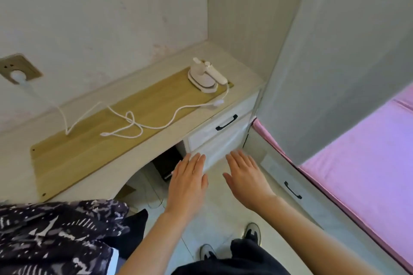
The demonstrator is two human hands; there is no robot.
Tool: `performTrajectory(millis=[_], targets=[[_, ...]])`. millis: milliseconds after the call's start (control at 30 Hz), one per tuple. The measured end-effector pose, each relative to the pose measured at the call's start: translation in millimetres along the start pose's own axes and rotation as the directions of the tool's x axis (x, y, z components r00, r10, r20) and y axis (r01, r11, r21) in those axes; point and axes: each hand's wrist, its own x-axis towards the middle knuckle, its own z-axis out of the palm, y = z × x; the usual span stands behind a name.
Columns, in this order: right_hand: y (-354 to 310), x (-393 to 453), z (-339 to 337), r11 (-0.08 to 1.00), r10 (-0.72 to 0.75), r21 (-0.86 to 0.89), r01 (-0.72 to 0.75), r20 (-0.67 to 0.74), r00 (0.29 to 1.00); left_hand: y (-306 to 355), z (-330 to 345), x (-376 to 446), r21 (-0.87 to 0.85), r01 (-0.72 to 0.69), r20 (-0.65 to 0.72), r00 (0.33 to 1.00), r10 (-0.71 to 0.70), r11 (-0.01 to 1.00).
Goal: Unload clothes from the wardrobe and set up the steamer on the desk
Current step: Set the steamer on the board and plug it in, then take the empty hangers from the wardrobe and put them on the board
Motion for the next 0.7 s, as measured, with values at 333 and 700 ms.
performTrajectory(millis=[333,700], targets=[[84.2,-121.0,-11.6,0.973,0.22,0.08,-0.218,-0.02,0.975,112.4,42.9,-20.3,-0.025,-0.163,0.101,0.981,0.165,0.986],[255.4,-268.7,-32.5,0.909,0.409,0.095,-0.406,-0.02,0.912,326.8,107.4,-30.6,-0.105,-0.273,0.13,0.95,0.285,0.956]])
